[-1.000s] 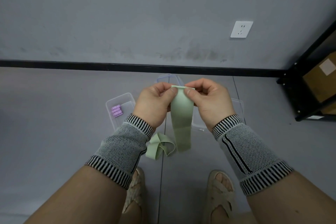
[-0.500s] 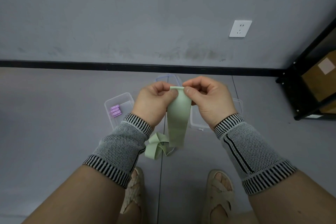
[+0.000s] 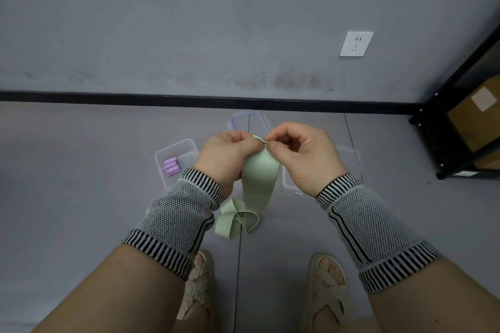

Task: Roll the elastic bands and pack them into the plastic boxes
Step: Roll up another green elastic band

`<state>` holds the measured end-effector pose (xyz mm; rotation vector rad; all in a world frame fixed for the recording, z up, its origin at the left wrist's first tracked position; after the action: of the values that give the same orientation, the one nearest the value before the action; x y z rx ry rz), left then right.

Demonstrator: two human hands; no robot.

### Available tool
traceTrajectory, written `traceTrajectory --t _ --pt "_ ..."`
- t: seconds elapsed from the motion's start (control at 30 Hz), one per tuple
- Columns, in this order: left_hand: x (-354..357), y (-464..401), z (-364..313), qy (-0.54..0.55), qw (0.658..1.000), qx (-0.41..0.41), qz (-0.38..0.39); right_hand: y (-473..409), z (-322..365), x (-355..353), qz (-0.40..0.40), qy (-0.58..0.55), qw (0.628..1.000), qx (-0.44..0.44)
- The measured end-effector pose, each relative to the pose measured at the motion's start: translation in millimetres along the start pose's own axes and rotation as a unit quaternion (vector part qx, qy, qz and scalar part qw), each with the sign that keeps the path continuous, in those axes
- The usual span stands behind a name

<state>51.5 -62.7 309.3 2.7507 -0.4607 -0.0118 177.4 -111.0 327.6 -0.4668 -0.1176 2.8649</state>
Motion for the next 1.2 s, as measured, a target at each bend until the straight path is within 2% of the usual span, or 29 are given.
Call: traceTrajectory --t 0.27,0.43,0.53,0.63,0.73,0.93,1.2 --pt "-4 1 1 0.041 0.998 -0.050 0.022 2 5 0 -0.019 0.125 0.990 -0.067" --pt "-5 3 0 0.053 0.996 -0.048 0.061 2 6 -1 -0.025 0.147 0.983 -0.103" --pt "-6 3 0 0.066 0.995 -0.045 0.053 2 2 -1 -0.024 0.106 0.992 -0.063" --pt "-5 3 -1 0.060 0.997 -0.024 0.030 3 -3 1 -0.020 0.002 1.000 0.014" --pt "-2 4 -4 0.039 0.999 0.013 0.011 3 -5 0 -0.030 -0.073 0.995 0.055" --pt "-1 4 -6 -0.004 0.997 0.070 -0.011 1 -5 -2 -0.045 -0.084 0.992 0.083" --pt "1 5 -7 0.002 0.997 0.076 -0.011 -1 -8 0 -0.037 -0.124 0.986 0.103"
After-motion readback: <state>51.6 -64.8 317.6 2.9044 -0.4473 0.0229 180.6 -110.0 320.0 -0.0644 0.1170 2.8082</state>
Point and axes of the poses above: each hand's wrist, its own y-axis away from the middle knuckle, its own x-axis out of the palm, z = x × y, the point moved 4 cm from there along -y, towards the middle knuckle
